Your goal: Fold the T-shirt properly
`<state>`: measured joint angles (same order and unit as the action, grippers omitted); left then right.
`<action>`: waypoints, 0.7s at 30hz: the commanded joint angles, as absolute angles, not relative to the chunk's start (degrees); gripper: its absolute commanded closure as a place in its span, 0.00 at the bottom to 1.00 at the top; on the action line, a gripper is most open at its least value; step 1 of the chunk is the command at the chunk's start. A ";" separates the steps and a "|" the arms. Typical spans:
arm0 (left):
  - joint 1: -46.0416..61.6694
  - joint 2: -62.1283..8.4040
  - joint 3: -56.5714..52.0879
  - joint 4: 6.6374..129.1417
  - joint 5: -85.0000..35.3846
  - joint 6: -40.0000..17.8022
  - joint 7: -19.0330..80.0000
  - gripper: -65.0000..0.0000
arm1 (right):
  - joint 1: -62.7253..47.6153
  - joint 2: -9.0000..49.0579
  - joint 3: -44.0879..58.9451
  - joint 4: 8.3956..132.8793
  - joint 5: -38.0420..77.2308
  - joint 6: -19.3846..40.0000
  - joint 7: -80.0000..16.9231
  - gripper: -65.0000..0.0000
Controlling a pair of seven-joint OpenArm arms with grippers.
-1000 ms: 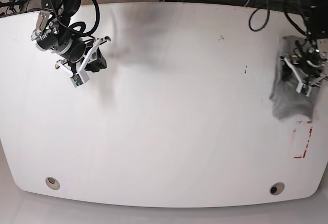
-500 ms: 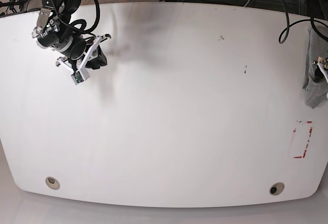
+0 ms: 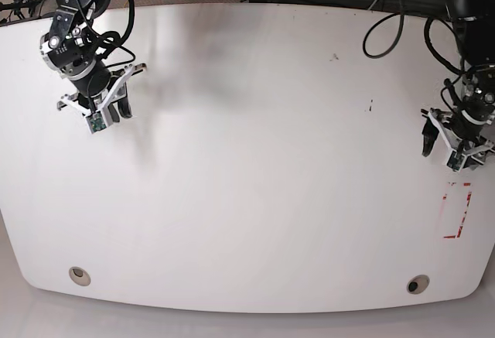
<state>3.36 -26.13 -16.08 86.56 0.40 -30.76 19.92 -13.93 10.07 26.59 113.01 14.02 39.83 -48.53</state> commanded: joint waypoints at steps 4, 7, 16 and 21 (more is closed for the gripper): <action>9.63 -21.23 -13.93 92.18 -0.04 -21.49 4.62 0.35 | -15.08 6.55 28.62 112.22 -0.40 40.00 -29.93 0.81; 11.21 -18.07 -10.51 91.91 0.22 -15.96 -1.45 0.35 | -14.37 4.62 30.73 107.74 -5.58 40.00 -20.88 0.81; 27.47 -10.86 -7.96 99.47 5.76 -10.15 -6.81 0.35 | -20.97 4.09 36.18 101.32 -3.03 40.00 -7.43 0.81; 41.10 -8.48 -7.96 106.59 5.76 -10.15 -6.81 0.35 | -29.93 4.18 38.11 101.93 4.26 40.00 -5.14 0.81</action>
<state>38.74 -8.34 -7.62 103.57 6.00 -10.96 -5.76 -27.29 3.44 37.30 100.49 1.15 40.05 -6.83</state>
